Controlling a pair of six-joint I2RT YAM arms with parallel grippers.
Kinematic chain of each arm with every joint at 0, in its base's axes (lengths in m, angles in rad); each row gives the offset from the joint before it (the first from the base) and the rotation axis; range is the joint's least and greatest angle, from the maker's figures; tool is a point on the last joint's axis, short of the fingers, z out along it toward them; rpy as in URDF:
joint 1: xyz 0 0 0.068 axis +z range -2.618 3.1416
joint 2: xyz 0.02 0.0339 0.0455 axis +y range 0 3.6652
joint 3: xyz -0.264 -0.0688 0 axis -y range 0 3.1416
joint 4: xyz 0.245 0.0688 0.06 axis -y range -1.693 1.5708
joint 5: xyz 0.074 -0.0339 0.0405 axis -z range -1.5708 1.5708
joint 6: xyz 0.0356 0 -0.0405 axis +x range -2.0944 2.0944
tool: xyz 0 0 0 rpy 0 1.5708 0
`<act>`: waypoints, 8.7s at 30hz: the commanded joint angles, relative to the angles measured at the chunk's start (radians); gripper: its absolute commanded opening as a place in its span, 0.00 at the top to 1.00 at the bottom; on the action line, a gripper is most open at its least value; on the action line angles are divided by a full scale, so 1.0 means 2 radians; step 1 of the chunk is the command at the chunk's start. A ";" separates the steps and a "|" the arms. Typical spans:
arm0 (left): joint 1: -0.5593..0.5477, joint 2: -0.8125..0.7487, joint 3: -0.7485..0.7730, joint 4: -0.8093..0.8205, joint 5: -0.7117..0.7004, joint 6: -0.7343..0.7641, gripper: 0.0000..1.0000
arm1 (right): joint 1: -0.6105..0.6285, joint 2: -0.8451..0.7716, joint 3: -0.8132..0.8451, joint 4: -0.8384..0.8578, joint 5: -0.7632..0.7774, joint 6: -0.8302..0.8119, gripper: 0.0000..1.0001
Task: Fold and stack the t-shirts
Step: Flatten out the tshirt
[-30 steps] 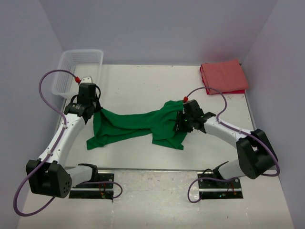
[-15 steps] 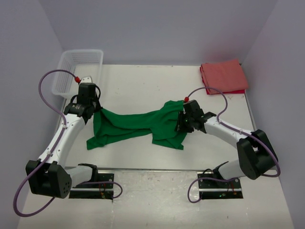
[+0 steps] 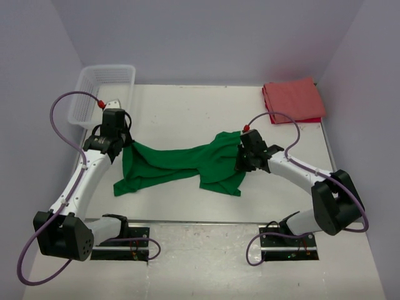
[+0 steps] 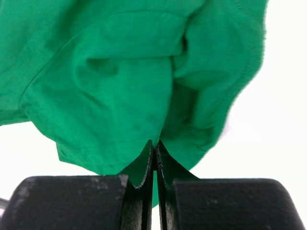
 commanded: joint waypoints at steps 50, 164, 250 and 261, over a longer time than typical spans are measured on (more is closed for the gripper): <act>0.004 -0.309 0.273 0.095 0.264 0.101 1.00 | -0.047 -0.181 0.819 -0.359 -0.044 -0.178 1.00; -0.051 0.035 -0.057 0.170 -0.018 -0.101 0.25 | -0.169 0.116 0.090 -0.071 -0.028 0.095 0.38; 0.035 0.219 -0.066 0.104 0.062 -0.154 0.44 | -0.049 0.008 0.099 -0.097 0.009 0.002 1.00; 0.069 0.246 -0.040 0.114 0.074 -0.141 0.43 | -0.049 0.006 0.091 -0.098 0.009 0.003 1.00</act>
